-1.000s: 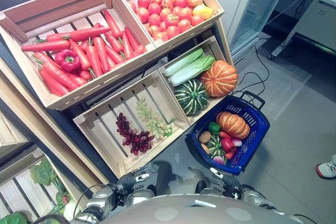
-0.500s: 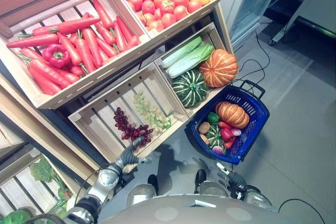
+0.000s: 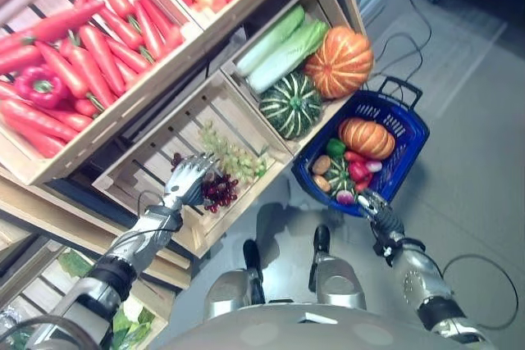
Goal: Pick up fruits and vegetables into the basket
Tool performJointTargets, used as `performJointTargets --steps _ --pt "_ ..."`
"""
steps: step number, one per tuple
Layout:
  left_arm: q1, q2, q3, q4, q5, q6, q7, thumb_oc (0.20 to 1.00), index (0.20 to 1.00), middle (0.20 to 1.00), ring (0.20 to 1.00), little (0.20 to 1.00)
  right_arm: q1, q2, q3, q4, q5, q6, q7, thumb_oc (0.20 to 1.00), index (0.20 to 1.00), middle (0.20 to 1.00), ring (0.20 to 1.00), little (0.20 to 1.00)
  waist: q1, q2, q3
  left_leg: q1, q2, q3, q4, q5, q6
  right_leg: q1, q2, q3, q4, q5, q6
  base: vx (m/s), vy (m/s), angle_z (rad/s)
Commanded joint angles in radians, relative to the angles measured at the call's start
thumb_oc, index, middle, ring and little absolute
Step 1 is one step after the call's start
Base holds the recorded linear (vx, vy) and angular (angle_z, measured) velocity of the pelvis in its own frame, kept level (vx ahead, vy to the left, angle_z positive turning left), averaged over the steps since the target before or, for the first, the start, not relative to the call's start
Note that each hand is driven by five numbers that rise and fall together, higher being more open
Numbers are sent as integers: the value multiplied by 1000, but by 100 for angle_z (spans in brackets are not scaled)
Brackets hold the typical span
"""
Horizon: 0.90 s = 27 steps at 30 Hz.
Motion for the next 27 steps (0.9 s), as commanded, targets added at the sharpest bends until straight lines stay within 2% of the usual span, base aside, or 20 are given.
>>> performJointTargets --steps 1,5,10,12,16,18,19,20,24,27 --pt "-33 57 -8 47 101 101 80 1000 1000 1000 1000 1000 6 -42 20 -114 54 -45 -19 1000 1000 1000 1000 1000 -32 -32 20 -127 0 0 209 -89 0 -112 -45 40 272 -163 15 -64 2 -12" --pt "-92 71 -70 130 164 232 109 1000 1000 1000 1000 1000 -35 -72 38 -189 76 -55 -51 1000 1000 1000 1000 1000 -55 -22 65 -227 -9 20 281 -97 1 -233 -51 67 351 -174 13 -91 19 -16" --pt "-127 66 -95 211 212 336 119 1000 1000 1000 1000 1000 -72 -91 48 -252 92 -81 -70 1000 1000 1000 1000 1000 -72 -17 101 -317 -13 43 340 -100 4 -333 -50 88 406 -174 11 -82 1 -11" --pt "-140 57 -100 246 240 403 89 1000 1000 1000 1000 1000 -91 -98 53 -294 92 -96 -86 1000 1000 1000 1000 1000 -79 -13 122 -365 -13 50 369 -99 5 -383 -44 100 433 -174 7 -85 -14 0" --pt "-153 49 -95 288 274 486 65 1000 1000 1000 1000 1000 -122 -120 49 -358 92 -112 -109 1000 1000 1000 1000 1000 -88 -9 152 -434 -8 65 414 -99 4 -451 -40 111 466 -172 4 -73 0 -2" --pt "-156 40 -91 311 306 547 31 1000 1000 1000 1000 1000 -144 -133 40 -395 92 -119 -120 1000 1000 1000 1000 1000 -92 -4 158 -478 -10 74 435 -102 5 -497 -36 117 483 -172 2 -53 27 -7" --pt "-156 41 -86 322 304 560 33 1000 1000 1000 1000 1000 -152 -137 35 -411 95 -120 -127 1000 1000 1000 1000 1000 -93 -1 158 -499 -9 77 444 -104 5 -519 -34 121 491 -173 1 31 31 -5" --pt "-155 40 -80 326 306 573 29 1000 1000 1000 1000 1000 -157 -139 33 -421 99 -120 -133 1000 1000 1000 1000 1000 -93 2 158 -503 -10 71 459 -130 -3 -526 -30 129 509 -202 8 35 26 -3" --pt "-163 51 -51 337 345 657 67 1000 1000 1000 1000 1000 -177 -153 12 -468 112 -135 -154 1000 1000 1000 1000 1000 -96 10 158 -583 -7 79 502 -135 -3 -604 -29 136 542 -204 5 -21 31 -2" --pt "-167 66 -29 333 336 693 82 1000 1000 1000 1000 1000 -187 -163 -6 -496 115 -133 -164 1000 1000 1000 1000 1000 -96 19 158 -626 -5 85 522 -137 -4 -649 -32 135 567 -207 4 -36 51 1"
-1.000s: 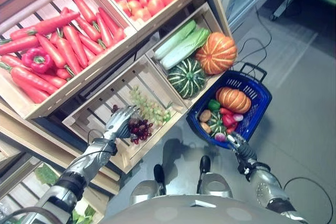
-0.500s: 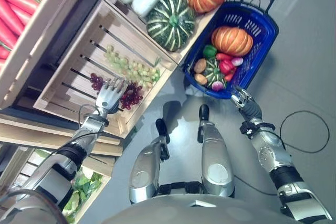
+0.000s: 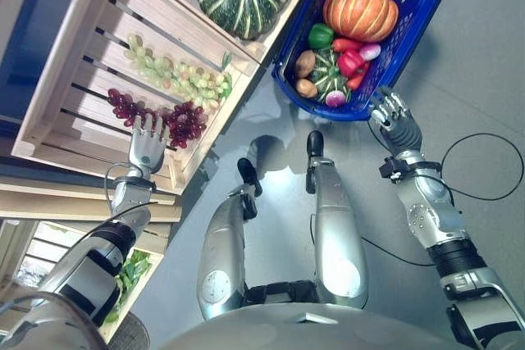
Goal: Pick up fruits and vegetables into the basket
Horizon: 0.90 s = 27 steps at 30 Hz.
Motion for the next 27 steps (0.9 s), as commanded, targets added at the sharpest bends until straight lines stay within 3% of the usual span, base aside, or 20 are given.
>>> performJointTargets --steps 1,12,21,27 --pt "40 47 78 13 18 87 33 1000 1000 1000 1000 1000 26 -24 -41 -97 25 -55 -12 1000 1000 1000 1000 1000 -20 15 -31 -63 -10 27 98 -57 8 10 21 1 35 -84 70 -13 43 3" --pt "-22 60 135 -2 -139 169 79 1000 1000 1000 1000 1000 -5 -38 -55 -123 3 -44 2 1000 1000 1000 1000 1000 -28 40 -31 -148 -4 43 130 -52 1 -94 12 21 72 -82 69 -10 74 -3" --pt "-57 63 156 22 -166 167 95 1000 1000 1000 1000 1000 -11 -34 -53 -118 -13 -41 7 1000 1000 1000 1000 1000 -34 45 -31 -174 -4 48 145 -55 -3 -126 8 30 81 -79 69 17 40 -3" --pt "-76 64 143 56 -143 159 49 1000 1000 1000 1000 1000 -21 -31 -50 -116 -1 -51 16 1000 1000 1000 1000 1000 -42 43 -31 -205 2 53 172 -66 -1 -158 9 41 94 -78 70 30 40 -3"
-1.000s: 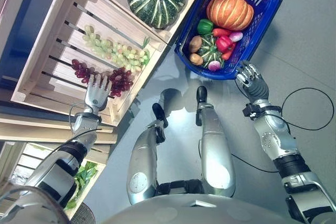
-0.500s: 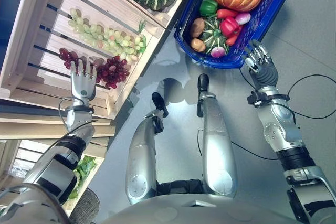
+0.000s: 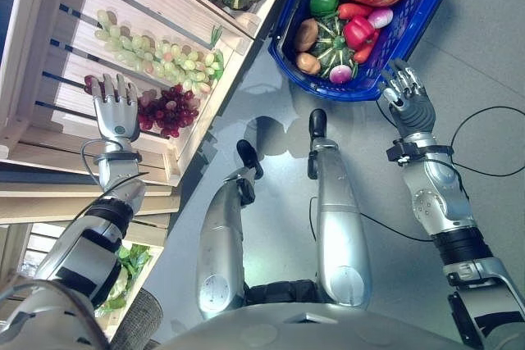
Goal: Pick up fruits and vegetables into the basket
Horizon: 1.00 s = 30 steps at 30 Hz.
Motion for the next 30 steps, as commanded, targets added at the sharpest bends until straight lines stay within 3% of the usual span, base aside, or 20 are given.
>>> performJointTargets --steps 1,14,23,30 --pt "41 56 52 55 -1 48 -26 1000 1000 1000 1000 1000 32 -18 -24 -84 -5 -50 19 1000 1000 1000 1000 1000 -40 35 -35 -95 6 15 96 -38 -18 -27 24 -2 39 -72 70 23 12 -6" --pt "52 48 31 80 -15 74 -90 1000 1000 1000 1000 1000 13 -17 -27 -127 -10 -65 1 1000 1000 1000 1000 1000 -41 40 -35 -172 12 9 129 -47 -17 -106 32 15 76 -79 69 1 14 0" --pt "58 47 41 99 35 137 -138 1000 1000 1000 1000 1000 -3 -23 -41 -147 -1 -87 -13 1000 1000 1000 1000 1000 -38 38 -35 -229 18 7 165 -58 -13 -158 27 22 92 -73 69 -9 43 0" --pt "55 70 53 107 -40 172 -116 1000 1000 1000 1000 1000 -8 -36 -53 -172 15 -87 -1 1000 1000 1000 1000 1000 -40 44 -35 -272 20 9 202 -74 -6 -206 22 35 117 -71 68 0 70 0"
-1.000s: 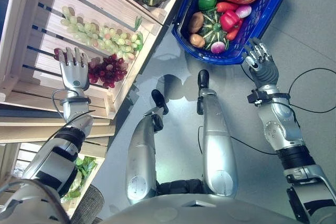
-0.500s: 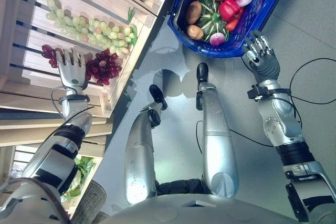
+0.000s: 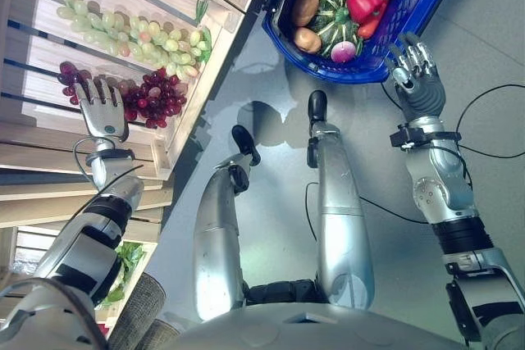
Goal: Pick up fruits and vegetables into the basket
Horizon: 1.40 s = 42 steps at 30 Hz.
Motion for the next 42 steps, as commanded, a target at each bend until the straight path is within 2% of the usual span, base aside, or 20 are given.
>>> performJointTargets --steps 1,7,9,12,21,25,28,29,30,36,42 --pt "65 73 60 76 -81 77 31 1000 1000 1000 1000 1000 53 -34 -23 -122 11 -60 15 1000 1000 1000 1000 1000 -38 43 -37 -75 4 10 54 -28 -15 -18 23 4 12 -58 68 1 69 -5" --pt "69 103 93 62 -263 27 166 1000 1000 1000 1000 1000 67 -40 -28 -142 16 -72 25 1000 1000 1000 1000 1000 -38 49 -37 -109 2 7 90 -43 -10 -55 21 19 38 -60 66 9 54 0" --pt "68 107 102 57 -277 12 188 1000 1000 1000 1000 1000 71 -38 -26 -143 12 -74 26 1000 1000 1000 1000 1000 -38 52 -37 -115 2 6 96 -45 -9 -61 21 23 45 -62 65 16 49 0" --pt "57 116 112 50 -270 -4 189 1000 1000 1000 1000 1000 74 -43 -23 -146 12 -76 34 1000 1000 1000 1000 1000 -40 52 -37 -123 2 6 104 -46 -10 -70 22 27 51 -62 64 13 37 -2" --pt "33 125 99 73 -249 37 163 1000 1000 1000 1000 1000 56 -59 -21 -149 24 -95 48 1000 1000 1000 1000 1000 -45 48 -37 -137 7 6 109 -43 -15 -87 26 30 56 -60 62 0 0 0" --pt "19 128 90 101 -249 50 173 1000 1000 1000 1000 1000 44 -69 -19 -151 32 -110 69 1000 1000 1000 1000 1000 -51 46 -37 -147 12 7 119 -45 -18 -98 27 33 62 -61 60 0 0 0" --pt "5 127 85 100 -282 33 206 1000 1000 1000 1000 1000 38 -71 -19 -158 26 -111 82 1000 1000 1000 1000 1000 -54 44 -37 -159 14 7 126 -48 -19 -111 32 36 71 -65 57 0 0 0" --pt "3 128 90 97 -291 22 214 473 473 473 473 473 37 -72 -18 -160 25 -112 83 1000 1000 1000 1000 1000 -54 44 -37 -162 15 7 129 -50 -19 -114 33 37 73 -65 57 0 0 0" --pt "1 131 89 98 -305 7 226 200 200 200 200 200 36 -73 -16 -161 24 -113 85 1000 1000 1000 1000 1000 -55 43 -37 -165 16 7 132 -51 -20 -116 35 38 75 -66 56 0 0 0" --pt "-24 135 87 99 -319 -36 233 200 200 200 200 200 25 -83 -13 -166 33 -119 99 1000 1000 1000 1000 1000 -56 39 -37 -188 21 4 155 -58 -17 -136 38 41 95 -72 52 0 0 0" --pt "-37 137 79 107 -315 -42 240 200 200 200 200 200 18 -87 -15 -177 37 -134 130 1000 1000 1000 1000 1000 -58 38 -37 -193 24 4 150 -56 -19 -144 40 41 95 -73 52 0 0 0"
